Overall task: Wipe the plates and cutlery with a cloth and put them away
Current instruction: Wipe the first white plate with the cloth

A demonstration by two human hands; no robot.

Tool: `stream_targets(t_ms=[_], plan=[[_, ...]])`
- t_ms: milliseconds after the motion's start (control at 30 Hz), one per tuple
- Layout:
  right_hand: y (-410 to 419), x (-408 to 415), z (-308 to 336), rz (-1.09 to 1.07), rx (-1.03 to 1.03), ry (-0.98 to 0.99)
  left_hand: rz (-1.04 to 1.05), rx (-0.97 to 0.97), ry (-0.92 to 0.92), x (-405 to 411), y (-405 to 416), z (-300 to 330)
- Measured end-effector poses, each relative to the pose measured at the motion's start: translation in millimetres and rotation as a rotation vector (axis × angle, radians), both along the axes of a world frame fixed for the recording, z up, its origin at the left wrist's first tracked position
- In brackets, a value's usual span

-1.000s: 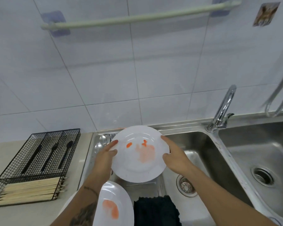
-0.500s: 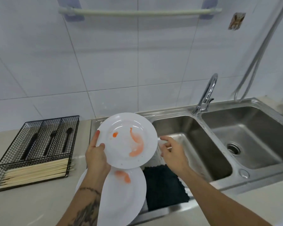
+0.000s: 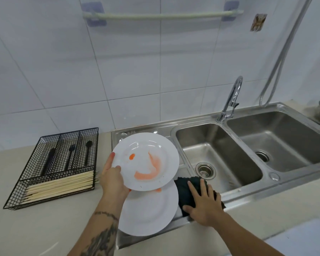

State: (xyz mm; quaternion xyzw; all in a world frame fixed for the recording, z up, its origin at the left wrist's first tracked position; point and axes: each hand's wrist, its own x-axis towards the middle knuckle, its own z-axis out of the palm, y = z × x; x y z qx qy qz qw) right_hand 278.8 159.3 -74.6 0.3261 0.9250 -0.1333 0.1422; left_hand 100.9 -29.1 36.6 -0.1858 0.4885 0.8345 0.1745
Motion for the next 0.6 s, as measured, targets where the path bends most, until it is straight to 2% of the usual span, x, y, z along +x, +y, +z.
stream_targets(t_ms=[133, 233, 367, 433, 600], plan=[[3.8, 4.4, -3.6, 0.009, 0.148, 0.165, -0.012, -0.068, 0.028, -3.2, 0.4, 2.7], [14.0, 1.1, 2.2, -0.017, 0.082, 0.21, 0.011, -0.098, 0.026, -5.0, -7.7, -6.6], [27.4, -0.2, 23.3, -0.268, -0.063, 0.54, 0.029, -0.156, 0.071, 5.5, -5.4, -12.5], [31.1, -7.0, 39.6, -0.317, -0.115, 0.669, 0.011, -0.185, 0.089, 8.1, -0.6, -17.3], [70.9, -26.2, 69.6, -0.129, -0.19, 0.772, -0.032, -0.291, 0.172, 20.7, 47.7, -14.6]])
